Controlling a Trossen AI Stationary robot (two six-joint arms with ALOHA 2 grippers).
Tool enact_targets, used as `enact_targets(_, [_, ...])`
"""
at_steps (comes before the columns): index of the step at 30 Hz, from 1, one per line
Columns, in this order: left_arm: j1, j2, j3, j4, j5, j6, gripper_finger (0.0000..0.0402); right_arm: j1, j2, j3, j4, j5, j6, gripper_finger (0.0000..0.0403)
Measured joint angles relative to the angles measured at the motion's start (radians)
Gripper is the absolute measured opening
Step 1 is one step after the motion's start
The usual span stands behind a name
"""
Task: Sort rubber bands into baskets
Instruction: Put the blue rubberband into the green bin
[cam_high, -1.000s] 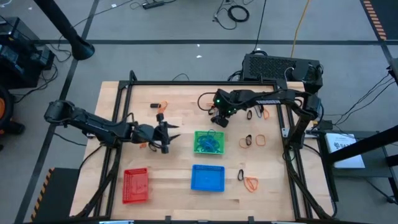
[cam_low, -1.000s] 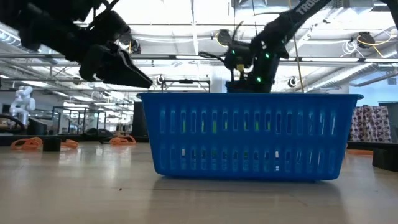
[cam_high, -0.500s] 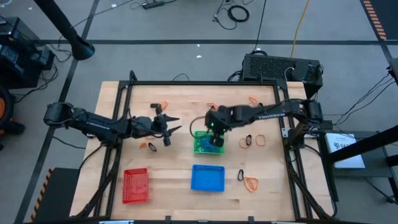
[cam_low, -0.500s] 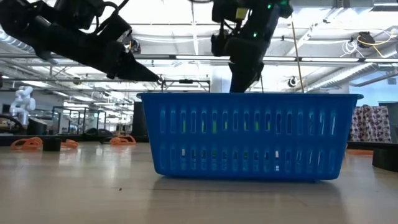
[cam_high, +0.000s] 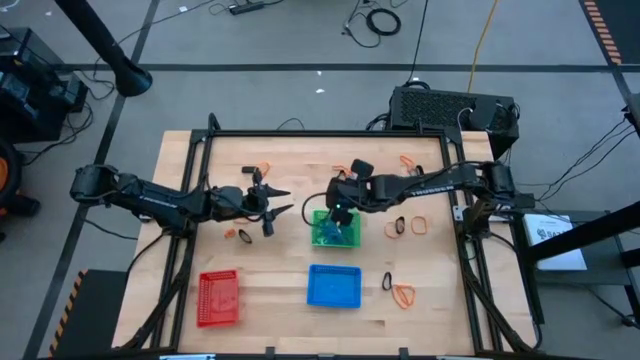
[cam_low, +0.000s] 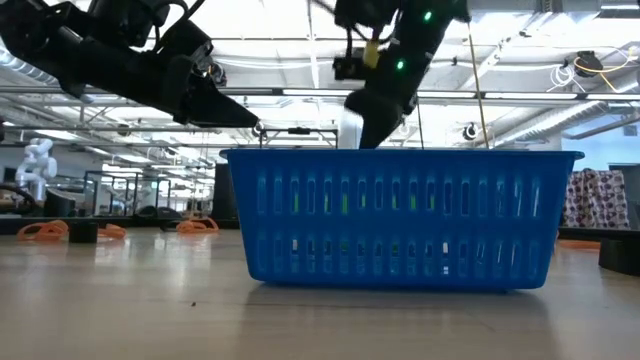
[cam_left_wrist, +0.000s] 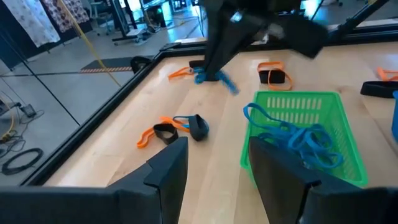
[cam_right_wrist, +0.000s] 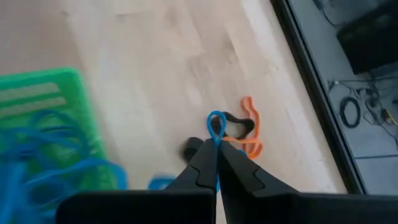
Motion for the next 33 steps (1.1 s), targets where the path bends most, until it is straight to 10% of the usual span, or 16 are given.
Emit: enact_targets(33, [0.0,0.0,0.0,-0.057,-0.001,0.006,0.0177,0.156,0.005,0.0,-0.01,-0.332,0.262,0.0])
